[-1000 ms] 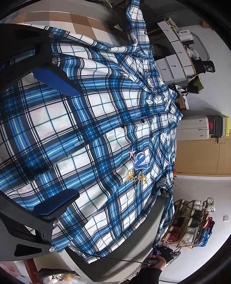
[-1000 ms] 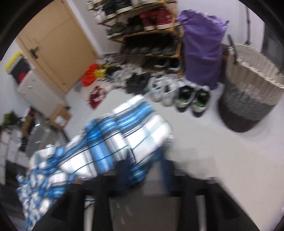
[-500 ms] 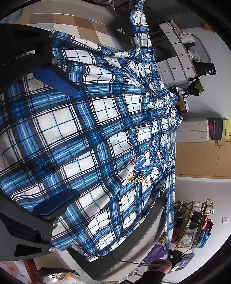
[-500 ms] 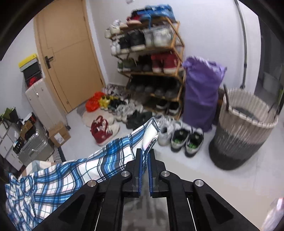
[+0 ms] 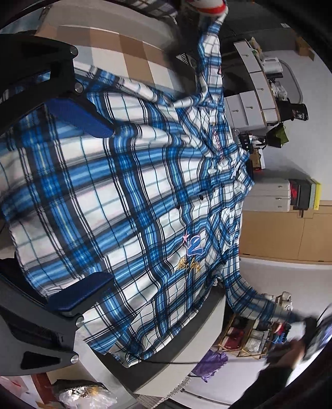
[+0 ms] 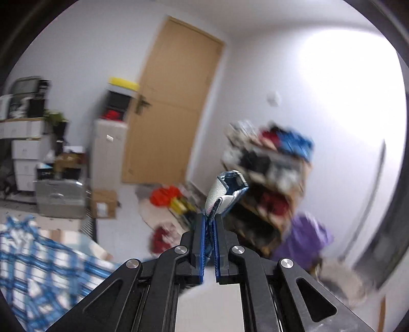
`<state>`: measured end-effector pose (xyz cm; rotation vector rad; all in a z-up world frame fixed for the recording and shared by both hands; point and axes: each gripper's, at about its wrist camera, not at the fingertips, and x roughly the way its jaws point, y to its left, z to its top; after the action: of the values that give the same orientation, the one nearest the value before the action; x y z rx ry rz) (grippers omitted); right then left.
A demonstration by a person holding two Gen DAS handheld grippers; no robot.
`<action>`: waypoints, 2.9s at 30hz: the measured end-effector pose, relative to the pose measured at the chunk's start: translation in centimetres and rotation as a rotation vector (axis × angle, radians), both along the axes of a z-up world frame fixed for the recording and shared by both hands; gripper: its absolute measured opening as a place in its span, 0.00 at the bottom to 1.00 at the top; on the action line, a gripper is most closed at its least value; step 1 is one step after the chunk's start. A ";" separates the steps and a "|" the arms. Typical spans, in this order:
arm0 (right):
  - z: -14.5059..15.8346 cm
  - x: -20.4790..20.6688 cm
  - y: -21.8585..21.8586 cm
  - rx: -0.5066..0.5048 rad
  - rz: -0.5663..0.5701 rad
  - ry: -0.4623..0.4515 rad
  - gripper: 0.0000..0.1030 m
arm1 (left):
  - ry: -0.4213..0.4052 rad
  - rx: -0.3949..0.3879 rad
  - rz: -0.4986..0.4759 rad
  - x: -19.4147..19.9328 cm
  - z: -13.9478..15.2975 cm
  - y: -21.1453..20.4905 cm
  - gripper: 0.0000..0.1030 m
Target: Fold large clothes
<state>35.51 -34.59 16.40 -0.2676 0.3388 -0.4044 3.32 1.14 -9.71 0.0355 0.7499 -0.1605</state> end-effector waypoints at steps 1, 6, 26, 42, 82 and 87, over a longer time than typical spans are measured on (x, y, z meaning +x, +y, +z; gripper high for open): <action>0.6 0.3 3.0 -0.001 0.046 -0.003 0.05 | -0.005 -0.008 0.003 -0.2 0.1 0.3 0.99; 0.3 1.6 16.7 0.047 0.301 0.050 0.05 | -0.023 -0.086 0.056 -1.7 0.5 3.8 0.99; -32.4 -1.2 47.7 -0.148 0.890 0.719 0.36 | -0.042 -0.282 0.225 -4.1 -0.3 12.2 0.99; -29.6 13.1 20.7 0.631 0.470 0.802 0.86 | -0.011 -0.259 0.207 -4.0 0.1 11.6 0.99; -32.8 -21.4 14.6 1.434 0.933 0.260 1.00 | 0.009 -0.585 0.713 3.0 13.0 36.2 0.99; -32.2 -23.3 13.6 1.372 1.023 0.166 1.00 | -0.021 -0.549 0.714 4.1 12.9 37.4 0.99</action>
<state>12.22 -20.94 -15.83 0.8694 0.5187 0.8889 7.41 38.54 3.16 -0.7444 0.6377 0.3189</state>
